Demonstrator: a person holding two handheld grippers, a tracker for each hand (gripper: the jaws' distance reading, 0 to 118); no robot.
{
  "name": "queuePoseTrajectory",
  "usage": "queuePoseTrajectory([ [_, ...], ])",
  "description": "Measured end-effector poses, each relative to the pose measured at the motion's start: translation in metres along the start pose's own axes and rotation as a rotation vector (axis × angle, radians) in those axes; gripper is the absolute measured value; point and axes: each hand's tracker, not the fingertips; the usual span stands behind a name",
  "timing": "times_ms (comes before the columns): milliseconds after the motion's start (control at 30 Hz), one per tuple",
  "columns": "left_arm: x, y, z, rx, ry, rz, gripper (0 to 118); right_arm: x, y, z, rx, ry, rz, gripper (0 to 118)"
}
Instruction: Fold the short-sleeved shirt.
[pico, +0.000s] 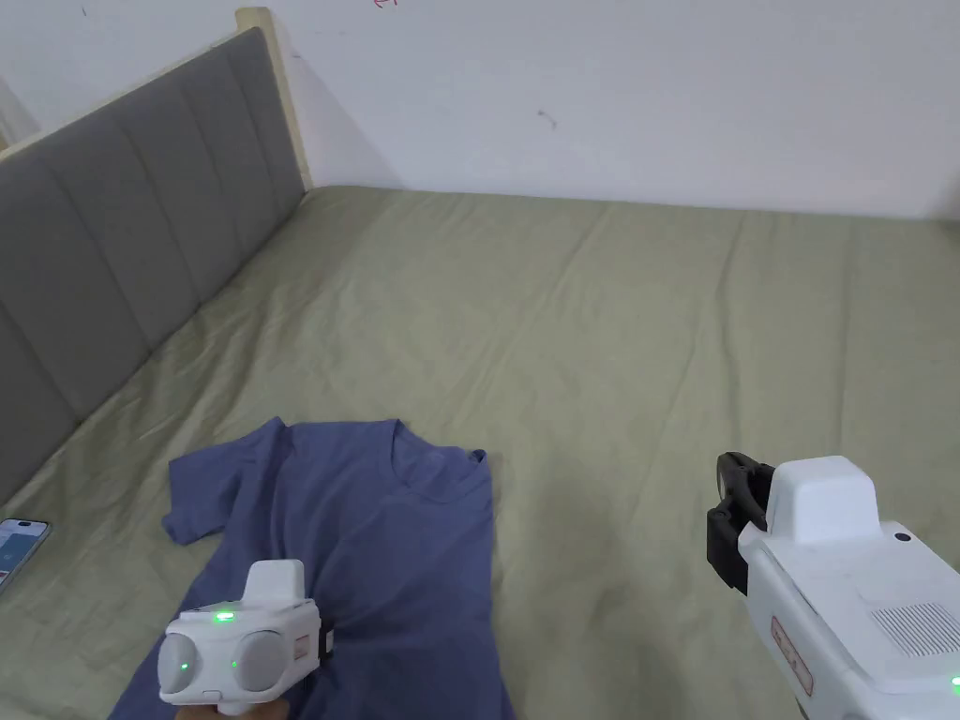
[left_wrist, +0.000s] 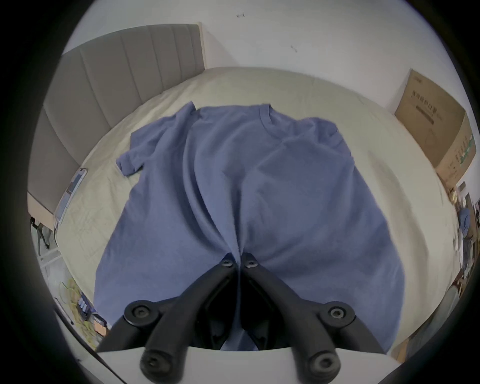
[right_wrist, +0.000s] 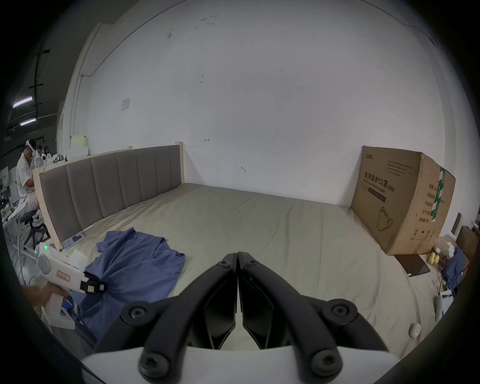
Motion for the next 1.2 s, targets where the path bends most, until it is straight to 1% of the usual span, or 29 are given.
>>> queuePoseTrajectory([
  [67,0.000,0.005,0.022,0.058,-0.047,0.071,0,0.005,-0.001,0.006,0.004,-0.003,-0.005,0],
  [133,0.001,0.015,0.044,0.109,-0.095,0.106,0,0.012,-0.001,0.012,0.008,-0.009,-0.013,0],
  [300,0.027,0.052,0.096,0.236,-0.207,0.087,0,0.030,-0.001,0.033,0.032,-0.031,-0.030,0],
  [367,0.045,0.068,0.113,0.273,-0.252,0.050,0,0.039,-0.001,0.043,0.046,-0.048,-0.041,0],
  [533,0.110,0.106,0.172,0.401,-0.311,-0.109,0,0.063,0.001,0.072,0.083,-0.095,-0.063,0],
  [600,0.131,0.120,0.189,0.432,-0.359,-0.156,0,0.074,0.001,0.084,0.103,-0.124,-0.071,0],
  [733,0.171,0.136,0.214,0.491,-0.412,-0.262,0,0.093,0.002,0.105,0.132,-0.164,-0.093,0],
  [967,0.251,0.146,0.238,0.494,-0.531,-0.345,0,0.122,-0.001,0.139,0.163,-0.255,-0.109,0],
  [1067,0.282,0.135,0.239,0.466,-0.597,-0.366,0,0.130,-0.006,0.150,0.162,-0.303,-0.093,0],
  [1200,0.312,0.116,0.225,0.411,-0.674,-0.412,0,0.141,-0.012,0.160,0.148,-0.332,-0.104,0],
])
